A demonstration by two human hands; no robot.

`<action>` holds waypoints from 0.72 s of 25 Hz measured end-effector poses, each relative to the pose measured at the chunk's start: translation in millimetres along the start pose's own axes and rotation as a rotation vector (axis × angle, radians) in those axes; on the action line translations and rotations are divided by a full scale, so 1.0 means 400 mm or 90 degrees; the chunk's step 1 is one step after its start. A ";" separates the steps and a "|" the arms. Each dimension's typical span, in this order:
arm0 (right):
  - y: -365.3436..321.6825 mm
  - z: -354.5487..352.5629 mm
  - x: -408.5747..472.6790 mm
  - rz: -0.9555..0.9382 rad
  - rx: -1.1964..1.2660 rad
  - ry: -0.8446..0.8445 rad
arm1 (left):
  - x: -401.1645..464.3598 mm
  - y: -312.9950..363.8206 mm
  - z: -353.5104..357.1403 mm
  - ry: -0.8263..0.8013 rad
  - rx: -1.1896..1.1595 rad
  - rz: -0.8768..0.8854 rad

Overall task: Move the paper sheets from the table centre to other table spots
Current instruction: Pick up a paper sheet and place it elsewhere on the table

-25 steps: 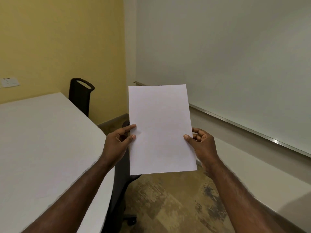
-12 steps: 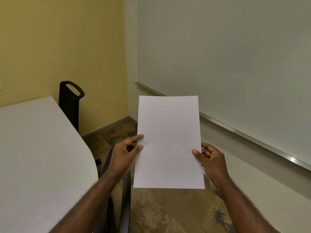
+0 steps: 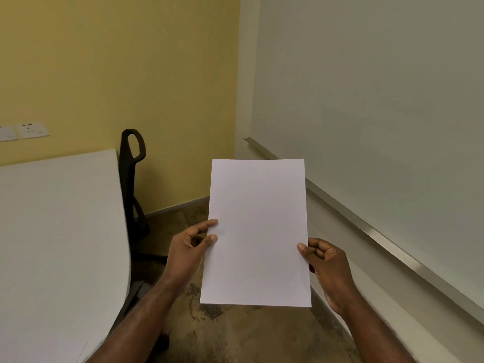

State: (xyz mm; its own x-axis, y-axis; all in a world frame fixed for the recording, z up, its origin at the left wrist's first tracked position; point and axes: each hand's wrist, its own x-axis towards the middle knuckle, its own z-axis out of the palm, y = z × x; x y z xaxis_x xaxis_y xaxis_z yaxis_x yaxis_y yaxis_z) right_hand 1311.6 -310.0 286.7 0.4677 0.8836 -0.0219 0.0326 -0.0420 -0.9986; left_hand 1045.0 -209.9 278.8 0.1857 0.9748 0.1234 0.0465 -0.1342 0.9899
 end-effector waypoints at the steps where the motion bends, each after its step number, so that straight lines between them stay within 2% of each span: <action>1: -0.001 -0.005 0.047 0.005 -0.006 -0.019 | 0.024 -0.003 0.014 0.018 0.006 -0.002; 8: 0.011 0.097 0.411 0.032 -0.031 -0.124 | 0.254 -0.047 0.027 0.135 0.034 -0.011; 18: -0.008 0.477 1.007 0.028 -0.042 -0.232 | 0.773 -0.114 -0.133 0.248 0.074 -0.005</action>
State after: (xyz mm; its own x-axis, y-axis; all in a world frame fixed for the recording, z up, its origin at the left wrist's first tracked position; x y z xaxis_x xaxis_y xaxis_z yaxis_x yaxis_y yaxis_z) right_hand 1331.6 135.1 271.7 0.1254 0.9879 -0.0915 0.0815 -0.1021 -0.9914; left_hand 1048.3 107.2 275.5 -0.2004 0.9673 0.1552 0.1613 -0.1237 0.9791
